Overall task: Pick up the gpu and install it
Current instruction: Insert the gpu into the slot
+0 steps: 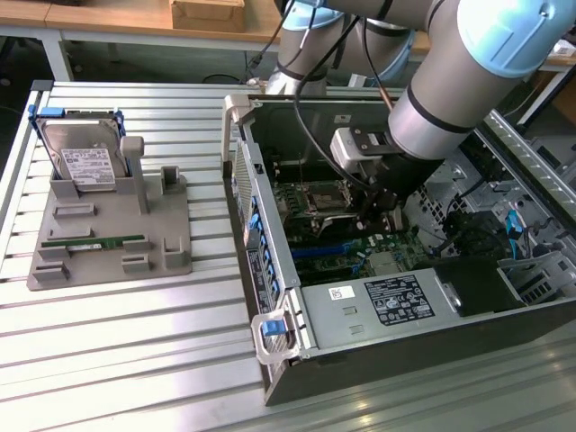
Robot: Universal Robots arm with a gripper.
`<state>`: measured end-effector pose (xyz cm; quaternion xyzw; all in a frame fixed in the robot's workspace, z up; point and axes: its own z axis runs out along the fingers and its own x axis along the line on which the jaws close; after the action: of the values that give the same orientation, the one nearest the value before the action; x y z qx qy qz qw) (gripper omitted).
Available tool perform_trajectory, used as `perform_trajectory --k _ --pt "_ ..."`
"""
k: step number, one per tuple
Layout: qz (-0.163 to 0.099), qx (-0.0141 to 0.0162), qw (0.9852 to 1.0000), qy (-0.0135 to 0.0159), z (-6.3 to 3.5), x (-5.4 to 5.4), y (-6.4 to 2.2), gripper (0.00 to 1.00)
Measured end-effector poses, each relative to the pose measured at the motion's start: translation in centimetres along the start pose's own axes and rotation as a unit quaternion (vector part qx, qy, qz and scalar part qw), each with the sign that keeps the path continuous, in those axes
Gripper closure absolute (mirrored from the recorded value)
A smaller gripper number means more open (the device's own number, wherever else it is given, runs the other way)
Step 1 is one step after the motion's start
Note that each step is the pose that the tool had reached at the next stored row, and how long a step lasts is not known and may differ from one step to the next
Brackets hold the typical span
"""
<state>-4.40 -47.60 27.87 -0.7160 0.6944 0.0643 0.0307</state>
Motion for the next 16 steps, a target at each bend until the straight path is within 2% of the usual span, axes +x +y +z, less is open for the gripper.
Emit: perform_trajectory --k 4,7,9,11,12,13,16 --pt "0.000 0.0000 1.0000 0.0001 0.35 0.03 0.67 0.73" --pt "0.000 0.0000 1.0000 0.0000 0.40 0.03 0.74 0.73" --pt "0.000 0.0000 1.0000 0.0015 0.41 0.06 0.74 0.73" --pt "0.000 -0.0006 0.9999 0.0146 0.40 0.06 0.75 0.73" --pt "0.000 -0.0006 0.9998 0.0183 0.41 0.06 0.74 0.73" --pt "0.000 -0.0007 0.9998 0.0194 0.40 0.06 0.74 0.73" --pt "0.000 -0.0007 0.9998 0.0189 0.46 0.05 0.83 0.73"
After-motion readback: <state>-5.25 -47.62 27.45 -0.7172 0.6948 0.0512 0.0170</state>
